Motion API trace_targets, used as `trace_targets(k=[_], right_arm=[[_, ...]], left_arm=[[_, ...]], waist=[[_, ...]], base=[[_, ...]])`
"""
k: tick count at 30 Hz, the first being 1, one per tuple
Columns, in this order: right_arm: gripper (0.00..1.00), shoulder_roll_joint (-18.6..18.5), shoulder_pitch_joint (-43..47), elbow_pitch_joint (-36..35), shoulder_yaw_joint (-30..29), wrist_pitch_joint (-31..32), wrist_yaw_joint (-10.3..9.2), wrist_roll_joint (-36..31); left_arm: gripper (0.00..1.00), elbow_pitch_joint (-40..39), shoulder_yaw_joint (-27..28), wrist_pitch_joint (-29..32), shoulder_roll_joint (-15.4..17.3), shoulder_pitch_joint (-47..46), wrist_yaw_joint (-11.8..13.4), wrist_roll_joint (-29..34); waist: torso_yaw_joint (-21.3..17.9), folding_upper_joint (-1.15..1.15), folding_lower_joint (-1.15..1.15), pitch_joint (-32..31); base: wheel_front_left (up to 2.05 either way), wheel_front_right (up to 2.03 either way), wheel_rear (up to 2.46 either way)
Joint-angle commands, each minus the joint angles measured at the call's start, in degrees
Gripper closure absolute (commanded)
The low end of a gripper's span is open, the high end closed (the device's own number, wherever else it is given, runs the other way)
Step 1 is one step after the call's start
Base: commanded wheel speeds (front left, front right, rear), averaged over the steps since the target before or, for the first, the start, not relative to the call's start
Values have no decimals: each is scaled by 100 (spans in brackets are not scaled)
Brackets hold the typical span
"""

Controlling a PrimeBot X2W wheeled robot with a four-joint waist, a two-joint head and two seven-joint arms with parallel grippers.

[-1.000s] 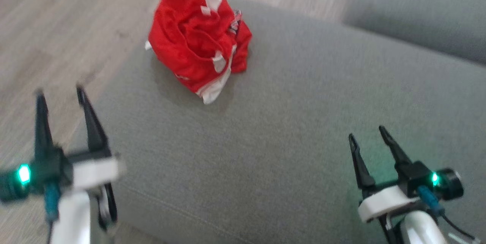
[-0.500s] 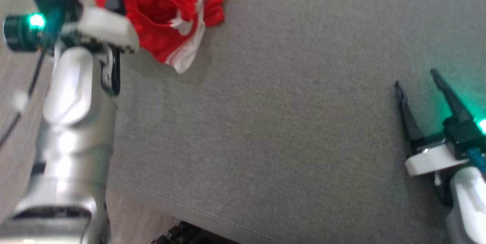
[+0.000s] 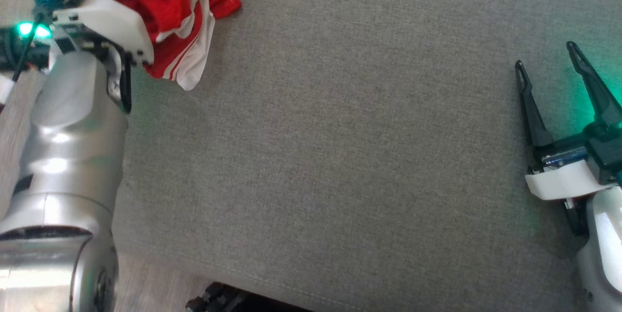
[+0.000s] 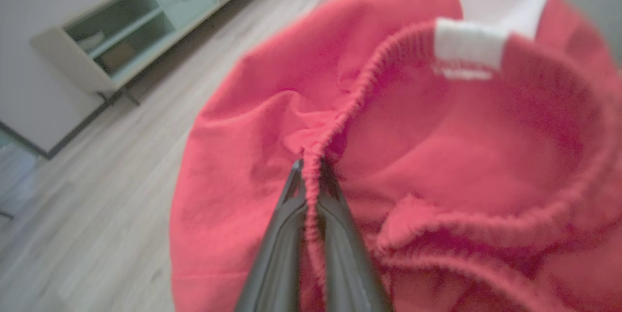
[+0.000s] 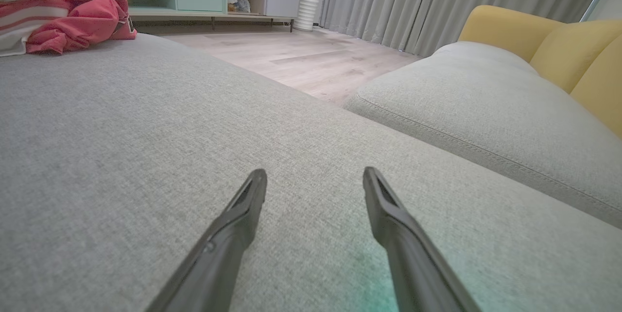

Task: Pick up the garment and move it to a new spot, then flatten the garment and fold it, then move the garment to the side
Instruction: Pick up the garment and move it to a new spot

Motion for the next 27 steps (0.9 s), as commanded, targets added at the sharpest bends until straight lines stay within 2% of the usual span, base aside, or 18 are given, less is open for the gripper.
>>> trace_targets(k=[1, 6, 12, 16, 17, 22, 27], right_arm=[[0, -70, 120, 309, 15, 63, -4, -29], [0, 179, 68, 414, 176, 63, -4, 13], [0, 597, -27, 547, 312, 63, -4, 99], [0, 866, 22, 603, 399, 63, -4, 161], [0, 866, 22, 603, 399, 63, -4, 161], [0, 1091, 120, 644, 462, 63, -4, 259], [0, 1199, 170, 606, 347, 63, -4, 656]], left_arm=[[100, -165, 40, -251, 378, -222, 11, 46], [100, -290, -195, -822, 497, -407, -97, 217], [100, -979, -579, -913, 749, -680, -257, 533], [100, -1527, -821, -916, 833, -831, -512, 637], [100, -1527, -821, -916, 833, -831, -512, 637], [100, -2126, -1148, -889, 708, -996, -863, 518], [100, -2682, -1584, -717, 534, -976, -974, 98]], waist=[[17, 0, 0, -64], [-64, 0, 0, -438], [-449, 0, 0, -1080], [-855, 0, 0, -1532], [-855, 0, 0, -1532], [-1514, 0, 0, -1984], [-2356, 0, 0, -2182]], base=[[0, 0, 0], [0, 0, 0], [0, 0, 0], [0, 0, 0], [0, 0, 0], [0, 0, 0], [0, 0, 0]])
